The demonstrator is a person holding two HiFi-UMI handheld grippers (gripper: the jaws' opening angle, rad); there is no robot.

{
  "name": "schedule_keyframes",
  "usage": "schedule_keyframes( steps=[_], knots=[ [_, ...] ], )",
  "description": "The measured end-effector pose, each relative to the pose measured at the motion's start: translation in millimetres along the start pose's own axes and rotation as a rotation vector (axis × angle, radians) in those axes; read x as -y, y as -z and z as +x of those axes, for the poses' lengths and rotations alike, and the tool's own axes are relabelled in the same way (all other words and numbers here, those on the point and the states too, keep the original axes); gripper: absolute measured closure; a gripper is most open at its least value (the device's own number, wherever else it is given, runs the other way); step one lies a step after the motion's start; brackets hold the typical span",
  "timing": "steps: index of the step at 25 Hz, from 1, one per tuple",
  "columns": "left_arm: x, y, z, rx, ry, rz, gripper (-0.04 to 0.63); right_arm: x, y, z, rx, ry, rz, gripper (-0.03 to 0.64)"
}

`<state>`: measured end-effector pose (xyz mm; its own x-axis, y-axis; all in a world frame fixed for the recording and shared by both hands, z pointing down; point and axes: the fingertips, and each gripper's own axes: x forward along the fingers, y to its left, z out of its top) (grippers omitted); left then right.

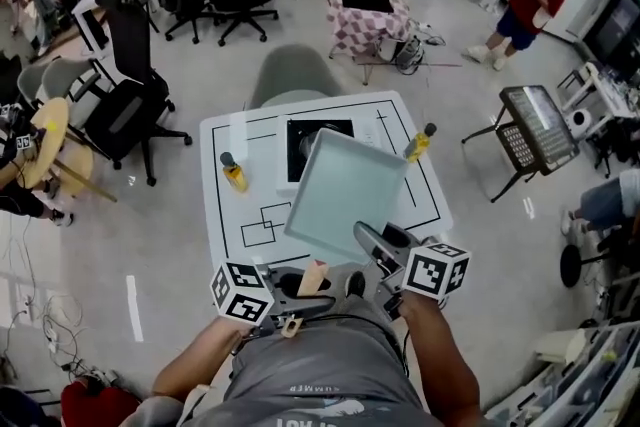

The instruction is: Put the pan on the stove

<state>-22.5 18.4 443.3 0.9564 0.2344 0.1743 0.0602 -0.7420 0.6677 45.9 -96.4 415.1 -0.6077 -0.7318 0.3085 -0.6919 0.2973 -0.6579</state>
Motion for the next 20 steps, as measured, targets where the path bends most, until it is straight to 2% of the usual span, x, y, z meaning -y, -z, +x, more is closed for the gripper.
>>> schedule_keyframes(
  steps=[13,20],
  knots=[
    [-58.3,-40.4,13.1,0.090,-0.113,-0.080,0.443,40.9,-37.8,57.5,-0.134,-0.090,-0.022,0.466],
    [-100.5,-60.2,30.2,0.135,-0.154,-0.129,0.444,80.1,-55.0,85.9,-0.214,-0.100,-0.046,0.466]
  ],
)
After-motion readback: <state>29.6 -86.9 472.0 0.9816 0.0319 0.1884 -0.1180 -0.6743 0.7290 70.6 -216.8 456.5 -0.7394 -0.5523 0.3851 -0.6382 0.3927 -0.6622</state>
